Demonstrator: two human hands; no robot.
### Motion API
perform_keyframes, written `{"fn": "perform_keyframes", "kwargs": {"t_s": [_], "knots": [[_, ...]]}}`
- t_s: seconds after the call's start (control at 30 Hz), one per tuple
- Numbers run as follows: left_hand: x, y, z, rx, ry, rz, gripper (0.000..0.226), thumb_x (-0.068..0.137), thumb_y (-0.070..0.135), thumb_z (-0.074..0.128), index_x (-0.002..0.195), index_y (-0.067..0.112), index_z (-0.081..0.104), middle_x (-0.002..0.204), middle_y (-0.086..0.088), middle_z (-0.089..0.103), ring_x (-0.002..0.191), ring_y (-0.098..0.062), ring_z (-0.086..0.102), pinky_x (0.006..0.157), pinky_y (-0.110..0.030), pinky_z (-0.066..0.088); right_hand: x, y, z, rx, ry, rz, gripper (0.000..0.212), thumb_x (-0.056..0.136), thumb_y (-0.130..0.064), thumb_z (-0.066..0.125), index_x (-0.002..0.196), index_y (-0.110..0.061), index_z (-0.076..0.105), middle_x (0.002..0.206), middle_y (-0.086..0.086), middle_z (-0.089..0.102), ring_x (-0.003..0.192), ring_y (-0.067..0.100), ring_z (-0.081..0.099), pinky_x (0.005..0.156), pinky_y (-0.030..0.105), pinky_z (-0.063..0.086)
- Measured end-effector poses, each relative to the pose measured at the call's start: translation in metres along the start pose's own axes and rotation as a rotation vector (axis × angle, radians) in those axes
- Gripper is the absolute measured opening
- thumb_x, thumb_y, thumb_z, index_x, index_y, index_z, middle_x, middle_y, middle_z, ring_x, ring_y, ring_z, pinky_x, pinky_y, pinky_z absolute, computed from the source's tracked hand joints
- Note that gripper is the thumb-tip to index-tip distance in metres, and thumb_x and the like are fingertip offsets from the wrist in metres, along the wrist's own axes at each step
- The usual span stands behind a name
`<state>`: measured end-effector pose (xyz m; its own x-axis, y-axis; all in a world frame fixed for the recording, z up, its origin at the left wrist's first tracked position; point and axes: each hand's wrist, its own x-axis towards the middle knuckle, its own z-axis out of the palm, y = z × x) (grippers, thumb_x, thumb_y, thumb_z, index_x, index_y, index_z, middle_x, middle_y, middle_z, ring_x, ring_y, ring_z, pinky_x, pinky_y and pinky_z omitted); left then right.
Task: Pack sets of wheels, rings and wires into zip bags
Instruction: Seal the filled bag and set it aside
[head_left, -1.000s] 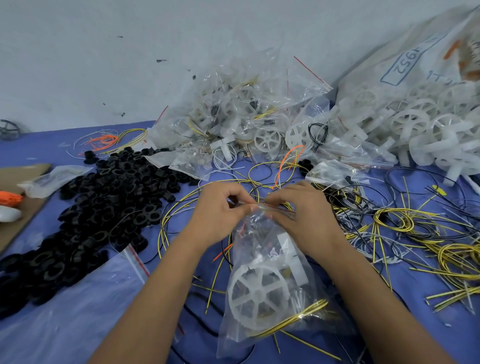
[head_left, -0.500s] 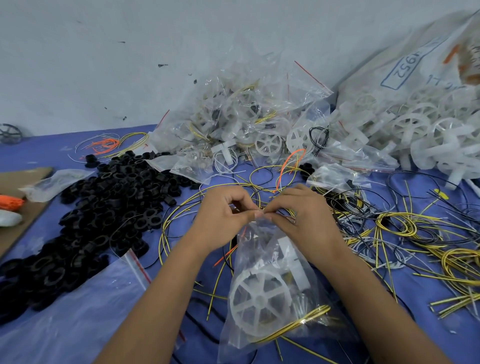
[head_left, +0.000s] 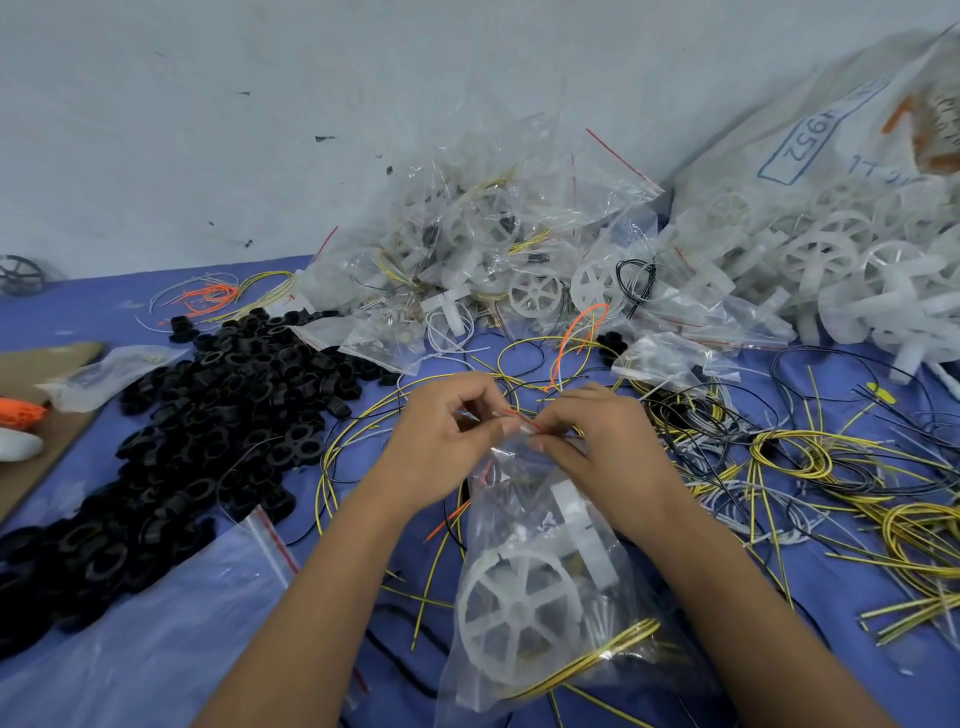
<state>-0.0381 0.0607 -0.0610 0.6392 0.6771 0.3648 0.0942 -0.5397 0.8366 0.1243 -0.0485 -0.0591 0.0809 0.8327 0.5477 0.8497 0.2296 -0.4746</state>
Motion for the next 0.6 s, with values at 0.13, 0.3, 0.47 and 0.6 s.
{"fn": "perform_keyframes", "kwargs": {"t_s": [0.13,0.3,0.47,0.6], "knots": [[-0.001,-0.001,0.003,-0.021,-0.040,-0.027,0.009,0.083,0.013,0.078,0.082,0.016,0.070,0.078,-0.007,0.070,0.070,-0.028,0.066,0.065,-0.043,0.053,-0.001,0.001,0.000,0.031,0.028,-0.015,0.010,0.077,-0.003,0.082,0.077,-0.010,0.075,0.070,-0.001,0.066,0.071,0.020,0.055,0.069,0.038,0.045],[-0.001,-0.001,0.005,0.005,0.002,-0.033,0.016,0.077,0.023,0.076,0.077,0.009,0.068,0.074,-0.013,0.069,0.069,-0.026,0.063,0.067,-0.049,0.051,-0.001,0.004,0.001,0.014,0.017,0.065,0.006,0.081,-0.018,0.084,0.080,-0.015,0.079,0.070,-0.002,0.071,0.072,0.019,0.059,0.073,0.040,0.047],[0.000,-0.003,-0.006,-0.040,0.049,-0.065,0.017,0.087,0.003,0.077,0.080,-0.003,0.062,0.073,-0.022,0.066,0.068,-0.021,0.057,0.066,-0.048,0.049,0.000,0.007,-0.003,-0.011,0.099,0.025,0.014,0.077,-0.017,0.088,0.069,-0.014,0.076,0.060,-0.014,0.059,0.060,0.011,0.052,0.062,0.029,0.042],[0.000,-0.003,-0.008,-0.077,0.058,-0.089,0.015,0.089,-0.004,0.073,0.081,-0.007,0.061,0.070,-0.018,0.067,0.067,-0.022,0.060,0.067,-0.045,0.050,-0.001,0.009,-0.001,-0.001,0.092,0.013,0.021,0.080,-0.028,0.086,0.066,-0.018,0.073,0.057,-0.020,0.053,0.058,0.009,0.048,0.059,0.027,0.040]]}}
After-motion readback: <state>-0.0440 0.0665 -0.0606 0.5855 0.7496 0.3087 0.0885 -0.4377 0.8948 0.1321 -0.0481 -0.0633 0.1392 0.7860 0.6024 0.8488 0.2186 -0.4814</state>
